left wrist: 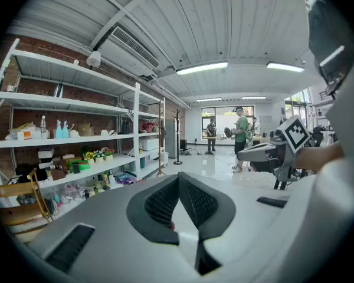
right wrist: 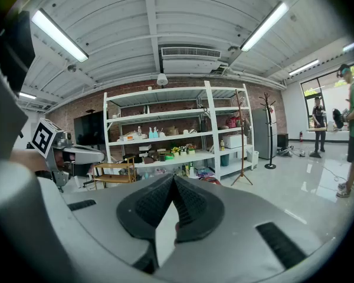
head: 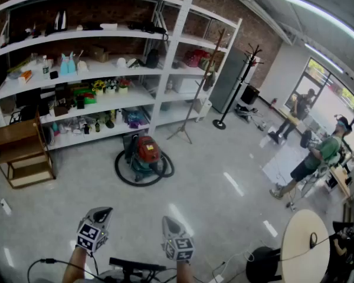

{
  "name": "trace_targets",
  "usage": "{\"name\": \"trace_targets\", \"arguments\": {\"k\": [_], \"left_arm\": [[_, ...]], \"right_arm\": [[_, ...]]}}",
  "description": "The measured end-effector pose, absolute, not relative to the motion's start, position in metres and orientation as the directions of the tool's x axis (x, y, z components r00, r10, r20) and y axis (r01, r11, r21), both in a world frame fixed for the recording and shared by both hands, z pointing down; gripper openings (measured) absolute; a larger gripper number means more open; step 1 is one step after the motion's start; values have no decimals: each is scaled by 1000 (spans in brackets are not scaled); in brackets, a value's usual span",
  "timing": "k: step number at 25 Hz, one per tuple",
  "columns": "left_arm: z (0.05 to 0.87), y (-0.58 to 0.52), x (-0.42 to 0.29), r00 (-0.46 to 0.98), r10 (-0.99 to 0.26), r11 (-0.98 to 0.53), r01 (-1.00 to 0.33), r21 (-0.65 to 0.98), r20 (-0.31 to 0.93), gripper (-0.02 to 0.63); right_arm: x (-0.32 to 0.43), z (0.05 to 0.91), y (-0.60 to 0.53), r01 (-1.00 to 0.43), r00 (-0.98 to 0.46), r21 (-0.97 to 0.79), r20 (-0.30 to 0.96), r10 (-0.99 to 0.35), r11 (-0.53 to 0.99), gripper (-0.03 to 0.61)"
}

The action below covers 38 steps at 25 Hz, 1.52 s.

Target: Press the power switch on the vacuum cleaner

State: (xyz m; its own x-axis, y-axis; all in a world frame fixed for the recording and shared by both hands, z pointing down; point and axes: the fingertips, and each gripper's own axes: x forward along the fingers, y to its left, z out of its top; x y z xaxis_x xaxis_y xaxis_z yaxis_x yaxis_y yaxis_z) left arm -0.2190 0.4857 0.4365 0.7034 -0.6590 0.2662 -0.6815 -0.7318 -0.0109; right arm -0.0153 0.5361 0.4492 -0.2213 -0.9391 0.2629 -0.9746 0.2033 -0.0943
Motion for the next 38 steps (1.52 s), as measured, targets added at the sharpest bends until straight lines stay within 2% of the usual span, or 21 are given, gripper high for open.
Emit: {"name": "trace_targets", "arguments": {"k": [24,38], "left_arm": [[451,491,-194,699,-641,-740,-672,-15,316,-6],[458,489,-165,678,-671,-716,-698,-25,299,-6]], "right_arm": [[7,461,538,-965,-255,-136,260,-931,226,11],[36,475,542,-959,-268,-163,255,-929,232,11]]}}
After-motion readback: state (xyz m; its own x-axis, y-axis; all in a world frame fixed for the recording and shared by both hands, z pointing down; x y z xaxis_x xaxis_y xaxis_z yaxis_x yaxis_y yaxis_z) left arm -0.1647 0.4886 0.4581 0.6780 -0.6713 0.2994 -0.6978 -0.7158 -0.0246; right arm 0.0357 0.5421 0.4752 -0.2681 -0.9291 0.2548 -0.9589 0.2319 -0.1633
